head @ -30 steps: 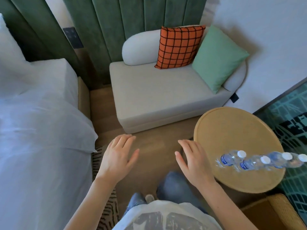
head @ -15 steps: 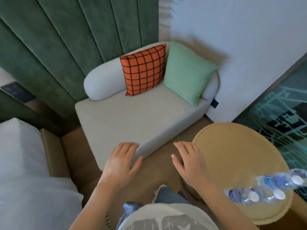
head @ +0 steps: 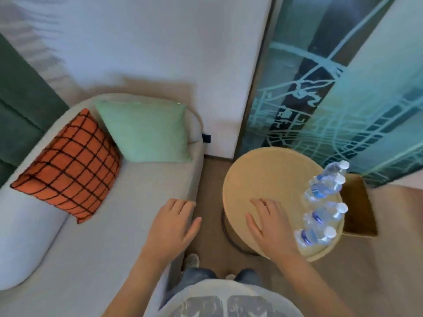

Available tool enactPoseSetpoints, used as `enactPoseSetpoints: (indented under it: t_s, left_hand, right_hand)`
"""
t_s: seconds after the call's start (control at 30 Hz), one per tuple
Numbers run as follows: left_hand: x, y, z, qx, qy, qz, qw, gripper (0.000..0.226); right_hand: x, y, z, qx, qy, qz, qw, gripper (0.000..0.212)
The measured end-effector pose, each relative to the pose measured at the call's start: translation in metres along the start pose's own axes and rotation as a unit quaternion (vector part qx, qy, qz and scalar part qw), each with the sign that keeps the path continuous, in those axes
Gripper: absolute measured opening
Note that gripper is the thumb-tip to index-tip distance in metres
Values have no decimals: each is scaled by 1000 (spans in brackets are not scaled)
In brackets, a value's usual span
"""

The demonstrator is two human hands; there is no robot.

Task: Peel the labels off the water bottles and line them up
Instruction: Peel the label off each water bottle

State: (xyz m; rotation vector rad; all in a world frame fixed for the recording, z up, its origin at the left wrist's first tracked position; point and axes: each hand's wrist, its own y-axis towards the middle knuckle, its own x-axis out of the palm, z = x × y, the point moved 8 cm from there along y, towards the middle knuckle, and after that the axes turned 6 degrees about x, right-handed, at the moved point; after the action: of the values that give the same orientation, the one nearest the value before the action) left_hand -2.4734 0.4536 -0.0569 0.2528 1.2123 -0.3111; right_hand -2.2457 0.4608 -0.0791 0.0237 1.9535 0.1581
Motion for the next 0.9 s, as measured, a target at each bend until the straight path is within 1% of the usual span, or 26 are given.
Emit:
enactPoseSetpoints:
  t_s: [0.07, 0.13, 0.23, 0.3, 0.37, 0.43, 0.47, 0.53, 0.63, 0.7, 0.77, 0.9]
  left_hand:
    - [0, 25, -11, 64, -5, -29, 997, 50]
    - [-5, 52, -17, 123, -8, -42, 992, 49]
    - [-13, 95, -8, 225, -17, -39, 973, 47]
    - [-14, 122, 11, 288, -21, -40, 957, 45]
    - [-8, 144, 37, 341, -17, -57, 938, 46]
    - [1, 155, 67, 389, -14, -78, 918, 49]
    - [7, 158, 83, 412, -17, -90, 907, 50]
    - [20, 156, 116, 456, -26, -111, 882, 51]
    - [43, 144, 159, 516, -28, -137, 845, 51]
    - [60, 137, 177, 538, -16, -152, 829, 49]
    - [75, 137, 189, 546, -4, -166, 821, 47]
    - [90, 154, 206, 544, 11, -170, 822, 46]
  right_hand:
    - [-2, -6, -1, 67, -4, 20, 998, 40]
    - [-8, -13, -4, 125, -3, 40, 991, 44]
    - [-19, -29, 2, 227, -18, 72, 971, 32]
    - [-27, -43, 8, 281, -21, 102, 954, 33]
    - [-40, -58, 15, 327, -33, 148, 933, 31]
    - [-51, -77, 23, 371, -43, 184, 909, 37]
    - [-54, -87, 27, 390, -44, 195, 899, 41]
    - [-58, -106, 36, 428, -45, 207, 879, 43]
    - [-59, -130, 48, 467, -45, 222, 855, 47]
    - [-59, -137, 57, 482, -45, 238, 842, 44]
    - [-60, -139, 68, 489, -45, 252, 834, 41]
    - [-66, -131, 97, 483, -51, 262, 834, 43]
